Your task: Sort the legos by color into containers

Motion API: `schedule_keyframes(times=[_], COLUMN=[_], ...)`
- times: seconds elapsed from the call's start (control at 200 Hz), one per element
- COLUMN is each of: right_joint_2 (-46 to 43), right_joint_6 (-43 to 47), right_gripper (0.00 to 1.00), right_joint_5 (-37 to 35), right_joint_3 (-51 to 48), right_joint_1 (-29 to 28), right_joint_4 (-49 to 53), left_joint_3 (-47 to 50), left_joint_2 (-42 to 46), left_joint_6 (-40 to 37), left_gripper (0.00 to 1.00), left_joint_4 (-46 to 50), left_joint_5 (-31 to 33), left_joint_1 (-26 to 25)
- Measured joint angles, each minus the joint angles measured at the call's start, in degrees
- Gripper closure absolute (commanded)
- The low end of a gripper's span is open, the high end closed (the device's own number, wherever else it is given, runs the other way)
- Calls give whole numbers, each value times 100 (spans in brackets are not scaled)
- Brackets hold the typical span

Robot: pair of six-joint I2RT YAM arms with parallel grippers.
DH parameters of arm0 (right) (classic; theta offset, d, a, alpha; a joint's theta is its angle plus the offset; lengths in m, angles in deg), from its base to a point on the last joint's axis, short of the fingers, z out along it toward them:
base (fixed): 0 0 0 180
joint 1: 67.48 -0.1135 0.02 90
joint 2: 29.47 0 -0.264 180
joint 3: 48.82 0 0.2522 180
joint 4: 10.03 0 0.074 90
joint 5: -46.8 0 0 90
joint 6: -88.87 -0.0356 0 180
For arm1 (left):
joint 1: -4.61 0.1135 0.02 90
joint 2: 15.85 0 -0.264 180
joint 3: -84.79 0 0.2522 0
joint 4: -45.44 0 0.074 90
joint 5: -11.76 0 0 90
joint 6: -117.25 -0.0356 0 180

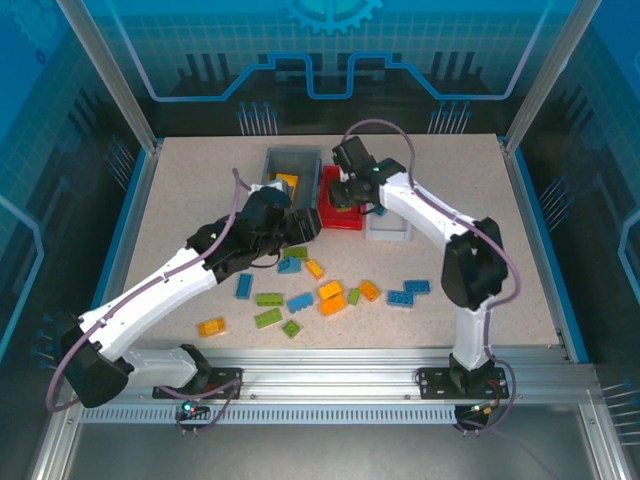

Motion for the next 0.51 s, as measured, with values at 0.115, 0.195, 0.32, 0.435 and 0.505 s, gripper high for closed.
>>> schedule_keyframes(times=[0.115,0.195,0.32,0.435,0.505], right_joint_2=[721,1110,1580,1934,2037], right_joint_6=[-271,-446,-621,-730,-772], right_gripper=[70,69,66,56,48], right_joint_5=[168,319,570,758,822], right_joint_3=[621,874,1248,1655,1770], right_joint_1=[186,350,564,664,667], right_joint_4=[31,46,111,186,199], left_joint_3=[-44,-44,-35,55,157], left_joint_2=[-111,-186,-227,-212,-184], left_joint_6=[-79,-118,-166,-157,-120], left_gripper=[34,34,34,36,36], left_joint_4=[-68,-68,-70,-63,4], left_joint_5=[-46,-105,-199,-247,-245], left_joint_1=[313,546,791,887,905])
